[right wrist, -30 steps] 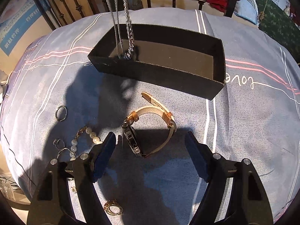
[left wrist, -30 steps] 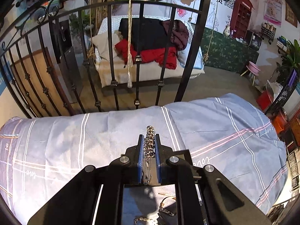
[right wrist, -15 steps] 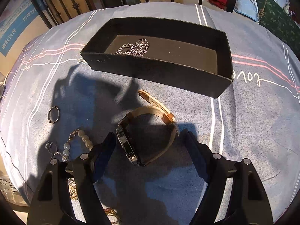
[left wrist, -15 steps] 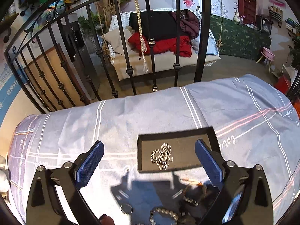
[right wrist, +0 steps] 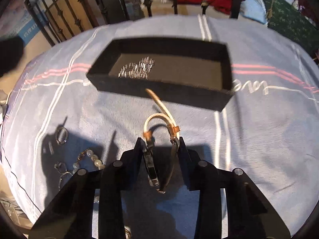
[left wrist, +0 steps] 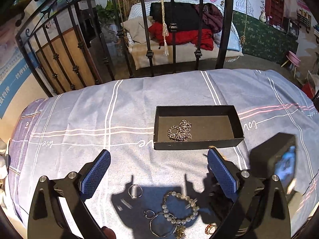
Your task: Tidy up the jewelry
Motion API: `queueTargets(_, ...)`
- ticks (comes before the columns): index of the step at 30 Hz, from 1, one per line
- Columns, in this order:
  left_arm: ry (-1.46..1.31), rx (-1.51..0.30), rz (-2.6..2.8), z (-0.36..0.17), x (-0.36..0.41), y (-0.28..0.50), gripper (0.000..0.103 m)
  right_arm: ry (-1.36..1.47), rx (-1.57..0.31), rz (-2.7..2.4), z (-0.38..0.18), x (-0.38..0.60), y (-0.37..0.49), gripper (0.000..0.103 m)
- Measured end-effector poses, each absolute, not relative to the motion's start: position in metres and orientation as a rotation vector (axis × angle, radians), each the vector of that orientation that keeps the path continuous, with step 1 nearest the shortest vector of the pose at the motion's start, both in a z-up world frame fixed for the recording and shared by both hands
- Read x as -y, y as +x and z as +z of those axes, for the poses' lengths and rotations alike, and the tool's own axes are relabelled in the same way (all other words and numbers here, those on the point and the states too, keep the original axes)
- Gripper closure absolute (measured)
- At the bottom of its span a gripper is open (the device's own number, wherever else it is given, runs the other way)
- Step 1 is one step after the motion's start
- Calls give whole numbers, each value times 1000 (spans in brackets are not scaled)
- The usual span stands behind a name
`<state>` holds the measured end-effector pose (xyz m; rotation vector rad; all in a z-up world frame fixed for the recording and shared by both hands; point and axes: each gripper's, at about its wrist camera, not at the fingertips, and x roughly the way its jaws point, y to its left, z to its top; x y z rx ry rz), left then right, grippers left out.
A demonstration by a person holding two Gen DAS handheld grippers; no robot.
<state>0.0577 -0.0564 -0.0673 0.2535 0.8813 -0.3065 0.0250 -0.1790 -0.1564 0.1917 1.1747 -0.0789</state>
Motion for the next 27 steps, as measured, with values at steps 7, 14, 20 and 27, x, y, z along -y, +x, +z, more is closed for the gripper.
queueTargets(7,204,-878,-250,-70,50,83,8,173,-1013,-142,-84,202,50,69)
queueTargets(14,216,-910,-172,-84,41,111,8,169,-1034,-97,-92,201,85,66)
queueTargets(20,220,-922,-162,-90,34,112,7,150,-1032,-114,-93,194,88,36)
queueTargets(27,142,-1010,-176,-105,0,92,8,119,-1057,-38,-86,177,27,35)
